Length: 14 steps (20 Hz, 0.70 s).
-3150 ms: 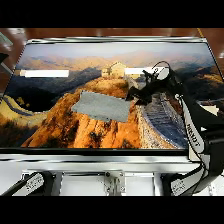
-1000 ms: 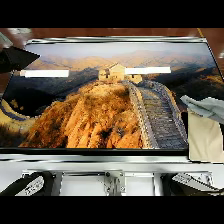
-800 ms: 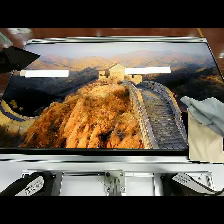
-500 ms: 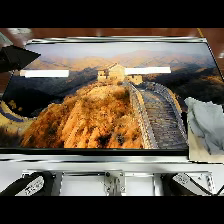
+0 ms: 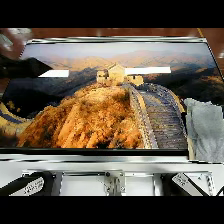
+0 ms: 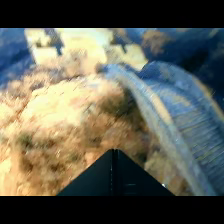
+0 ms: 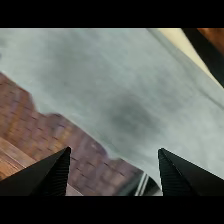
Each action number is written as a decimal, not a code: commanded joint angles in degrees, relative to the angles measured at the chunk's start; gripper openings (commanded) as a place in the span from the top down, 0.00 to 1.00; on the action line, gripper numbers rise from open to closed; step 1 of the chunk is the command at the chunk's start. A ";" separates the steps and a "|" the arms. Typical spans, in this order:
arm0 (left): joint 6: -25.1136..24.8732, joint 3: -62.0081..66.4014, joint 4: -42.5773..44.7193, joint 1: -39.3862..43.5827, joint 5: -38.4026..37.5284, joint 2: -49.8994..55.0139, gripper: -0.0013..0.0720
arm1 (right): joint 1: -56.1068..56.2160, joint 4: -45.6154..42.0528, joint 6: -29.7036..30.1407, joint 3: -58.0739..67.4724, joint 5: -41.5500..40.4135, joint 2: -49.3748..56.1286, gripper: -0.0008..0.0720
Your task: Fold the shirts.
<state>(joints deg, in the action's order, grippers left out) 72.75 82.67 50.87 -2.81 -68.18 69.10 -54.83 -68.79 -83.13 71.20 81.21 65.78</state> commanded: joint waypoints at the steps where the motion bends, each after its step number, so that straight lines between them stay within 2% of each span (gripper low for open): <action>1: 10.93 0.17 32.35 11.41 -8.68 5.35 0.93 | 16.11 -0.22 0.83 3.72 -6.12 -1.77 0.09; 2: 11.98 0.15 38.91 15.10 -11.02 6.91 0.86 | 22.73 -7.30 0.35 3.10 -4.44 -1.38 0.06; 3: 12.07 0.15 40.65 17.73 -12.09 8.24 0.34 | 27.43 -11.39 -0.83 2.73 -2.60 -0.59 0.06; 4: 13.81 0.13 40.46 19.12 -12.11 9.25 0.09 | 30.45 -13.25 -1.62 2.69 -0.52 0.61 0.06; 5: 14.12 0.13 39.01 19.74 -12.52 10.03 0.26 | 32.13 -13.14 -2.19 2.69 0.92 1.73 0.06; 6: 14.12 0.11 35.87 19.69 -12.63 10.71 0.35 | 33.03 -12.74 -2.21 2.69 2.27 2.71 0.06; 10: 14.12 0.11 33.57 19.23 -12.44 11.34 0.35 | 33.92 -8.41 -2.12 2.71 3.65 3.63 0.06; 14: 14.14 0.11 33.53 19.26 -12.44 11.34 0.35 | 33.94 -8.17 -2.12 2.71 3.65 3.63 0.06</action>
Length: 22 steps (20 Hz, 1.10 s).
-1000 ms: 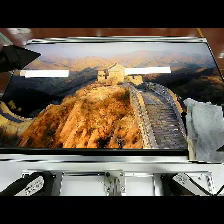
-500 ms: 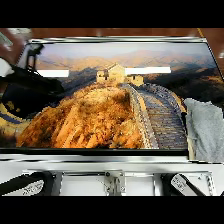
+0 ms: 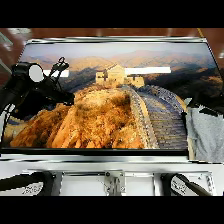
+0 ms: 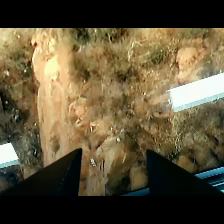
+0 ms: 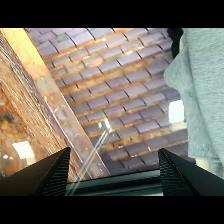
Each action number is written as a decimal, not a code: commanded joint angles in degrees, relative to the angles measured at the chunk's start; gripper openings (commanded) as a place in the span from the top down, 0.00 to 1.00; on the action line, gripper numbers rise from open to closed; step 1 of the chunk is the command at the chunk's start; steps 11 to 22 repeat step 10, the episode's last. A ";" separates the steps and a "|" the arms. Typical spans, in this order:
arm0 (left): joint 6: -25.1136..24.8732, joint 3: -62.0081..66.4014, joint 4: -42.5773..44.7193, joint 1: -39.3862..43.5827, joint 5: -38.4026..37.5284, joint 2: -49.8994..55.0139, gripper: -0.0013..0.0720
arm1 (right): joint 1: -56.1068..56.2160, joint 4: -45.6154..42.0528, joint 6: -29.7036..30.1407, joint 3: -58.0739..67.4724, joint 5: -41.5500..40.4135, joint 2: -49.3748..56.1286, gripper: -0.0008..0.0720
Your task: Fold the shirts.
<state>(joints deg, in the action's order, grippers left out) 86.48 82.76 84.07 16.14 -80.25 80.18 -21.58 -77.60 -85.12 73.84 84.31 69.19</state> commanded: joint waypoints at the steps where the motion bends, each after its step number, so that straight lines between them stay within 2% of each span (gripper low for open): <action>1: 0.42 0.02 0.33 0.31 -0.39 0.26 0.35 | 0.70 0.63 -0.13 0.07 0.57 0.22 0.06; 3: 0.50 0.02 0.31 0.31 -0.39 0.26 0.35 | 0.70 0.63 -0.13 0.07 0.55 0.22 0.06; 6: 3.63 0.02 0.33 0.31 -0.35 0.26 0.35 | 0.70 0.63 -0.13 0.07 0.55 0.22 0.06; 22: 3.58 0.02 0.59 0.28 -0.11 0.26 0.35 | 0.70 0.63 -0.13 0.07 0.55 0.22 0.06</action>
